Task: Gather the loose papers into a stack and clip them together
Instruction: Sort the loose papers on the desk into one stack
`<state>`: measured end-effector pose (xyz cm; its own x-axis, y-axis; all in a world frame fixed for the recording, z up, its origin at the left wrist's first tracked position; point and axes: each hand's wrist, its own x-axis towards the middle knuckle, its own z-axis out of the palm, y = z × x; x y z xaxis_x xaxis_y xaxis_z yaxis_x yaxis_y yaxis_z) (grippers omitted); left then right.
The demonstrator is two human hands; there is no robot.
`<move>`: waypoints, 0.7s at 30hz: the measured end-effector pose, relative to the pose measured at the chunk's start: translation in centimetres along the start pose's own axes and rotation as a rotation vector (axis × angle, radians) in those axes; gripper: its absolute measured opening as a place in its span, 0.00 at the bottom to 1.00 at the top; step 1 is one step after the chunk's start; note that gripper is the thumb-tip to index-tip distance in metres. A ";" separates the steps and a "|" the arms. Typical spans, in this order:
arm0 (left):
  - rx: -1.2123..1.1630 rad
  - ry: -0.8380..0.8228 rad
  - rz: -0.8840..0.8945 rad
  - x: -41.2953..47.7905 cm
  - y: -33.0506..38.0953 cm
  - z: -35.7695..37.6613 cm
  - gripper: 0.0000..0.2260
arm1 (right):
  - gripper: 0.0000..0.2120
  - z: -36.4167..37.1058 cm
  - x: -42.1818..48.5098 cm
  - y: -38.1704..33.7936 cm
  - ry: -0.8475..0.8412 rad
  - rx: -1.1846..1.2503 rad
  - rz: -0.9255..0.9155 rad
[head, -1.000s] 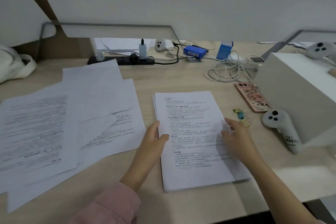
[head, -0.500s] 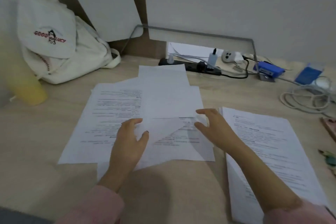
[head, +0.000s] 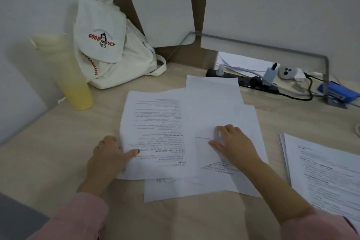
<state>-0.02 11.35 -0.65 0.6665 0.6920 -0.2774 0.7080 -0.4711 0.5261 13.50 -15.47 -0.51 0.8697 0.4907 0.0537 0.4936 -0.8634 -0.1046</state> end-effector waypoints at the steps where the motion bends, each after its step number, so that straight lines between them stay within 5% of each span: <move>1: -0.026 -0.011 0.006 0.1 -0.1 -0.1 0.30 | 0.19 0.0 0.1 -0.1 0.023 -0.037 -0.013; 9: -0.291 0.017 0.075 -0.5 -1.6 -0.2 0.11 | 0.11 0.8 0.7 0.3 0.052 -0.202 -0.074; 15: -0.698 0.117 0.053 -2.1 -1.8 -0.4 0.10 | 0.09 -4.0 0.5 0.4 0.430 0.791 0.314; 21: -0.918 -0.001 0.073 -3.4 -0.3 0.5 0.13 | 0.07 -8.7 -2.5 1.4 0.317 1.735 0.248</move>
<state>-2.36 8.81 -0.28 0.7024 0.6772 -0.2190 0.2017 0.1057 0.9737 12.01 -18.91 7.85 0.9867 0.1606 0.0243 -0.0251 0.2986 -0.9540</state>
